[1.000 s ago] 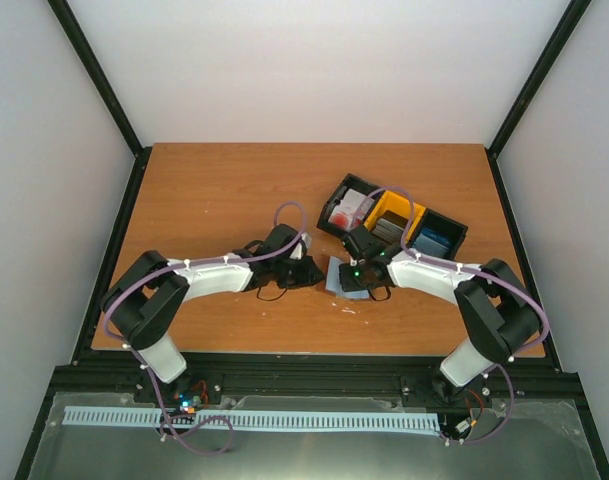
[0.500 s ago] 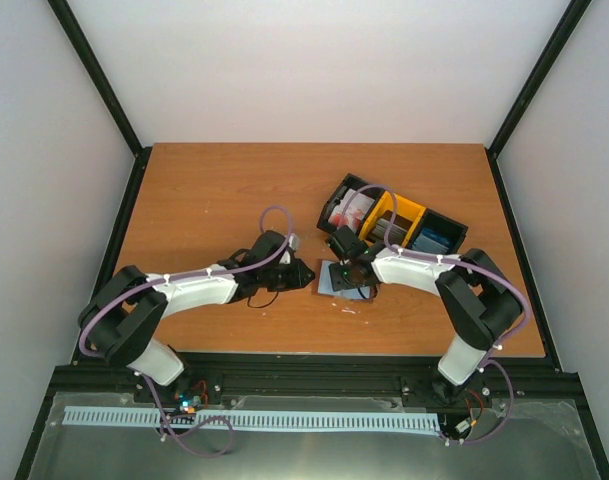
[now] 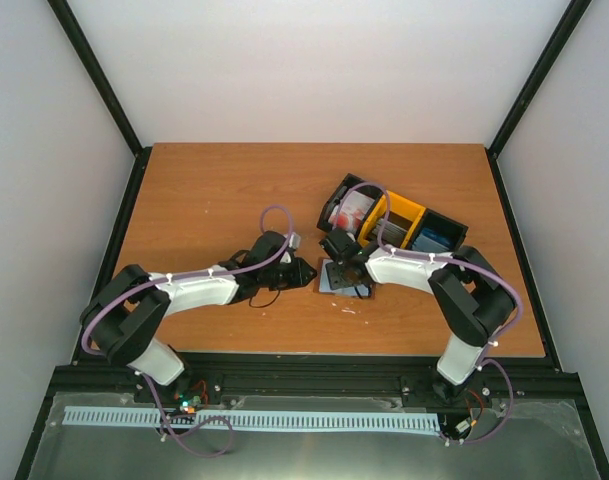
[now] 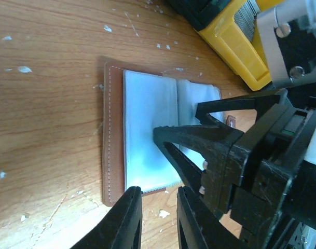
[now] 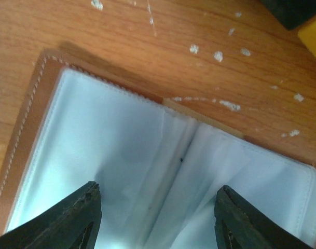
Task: Put the credit cards into the card holder
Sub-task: Open the card holder at the center of the board.
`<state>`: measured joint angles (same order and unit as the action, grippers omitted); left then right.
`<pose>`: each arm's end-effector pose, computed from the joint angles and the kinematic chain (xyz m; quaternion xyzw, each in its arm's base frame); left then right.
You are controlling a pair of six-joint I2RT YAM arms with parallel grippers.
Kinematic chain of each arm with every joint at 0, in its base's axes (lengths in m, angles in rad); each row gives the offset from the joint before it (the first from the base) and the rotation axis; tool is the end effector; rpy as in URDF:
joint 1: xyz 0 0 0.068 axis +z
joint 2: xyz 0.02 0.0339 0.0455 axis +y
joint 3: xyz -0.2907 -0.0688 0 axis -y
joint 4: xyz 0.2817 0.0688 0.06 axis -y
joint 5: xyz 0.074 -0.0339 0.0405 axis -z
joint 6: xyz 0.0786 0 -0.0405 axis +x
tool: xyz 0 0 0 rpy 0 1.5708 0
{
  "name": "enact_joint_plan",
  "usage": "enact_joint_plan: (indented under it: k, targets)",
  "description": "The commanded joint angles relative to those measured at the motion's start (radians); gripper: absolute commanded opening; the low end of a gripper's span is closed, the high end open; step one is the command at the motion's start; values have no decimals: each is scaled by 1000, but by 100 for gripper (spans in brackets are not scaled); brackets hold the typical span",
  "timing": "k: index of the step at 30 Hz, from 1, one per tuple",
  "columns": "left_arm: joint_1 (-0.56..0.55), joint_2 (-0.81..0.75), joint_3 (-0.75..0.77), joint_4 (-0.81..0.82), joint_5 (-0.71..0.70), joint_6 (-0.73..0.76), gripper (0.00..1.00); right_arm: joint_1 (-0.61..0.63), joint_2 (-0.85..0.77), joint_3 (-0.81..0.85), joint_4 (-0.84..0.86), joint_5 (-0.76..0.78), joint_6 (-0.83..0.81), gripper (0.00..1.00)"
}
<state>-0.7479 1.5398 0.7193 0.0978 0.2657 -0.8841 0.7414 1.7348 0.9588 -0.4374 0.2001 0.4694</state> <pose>0.2494 -0.2595 0.1398 -0.0071 0.9050 -0.3798 0.1915 0.2786 0.2339 0.1043 -0.1152 0.9725 0.0198 0.2014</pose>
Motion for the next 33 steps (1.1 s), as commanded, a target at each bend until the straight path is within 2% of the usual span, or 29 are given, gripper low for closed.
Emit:
enact_joint_plan:
  k: [1,6,10,22,25,28,33]
  targets:
    - [2,-29,-2,14,-60,-11,21,-10,-34,-5,-115,-38,-47,60]
    - [3,-44,8,-4,-64,2,22,-12,-137,104,-160,-52,-97,61]
    - [3,-54,12,-11,-38,11,25,-19,-191,130,-174,-82,-116,62]
    - [-10,-151,-38,95,89,28,32,-78,-410,9,-152,-36,-70,60]
    - [-54,-97,16,83,105,66,32,-116,-468,-18,-138,-28,-69,59]
    - [-102,30,139,55,116,93,29,-188,-518,-18,-147,-35,-64,59]
    - [-111,220,309,28,92,93,25,-269,-567,-3,-125,7,-60,59]
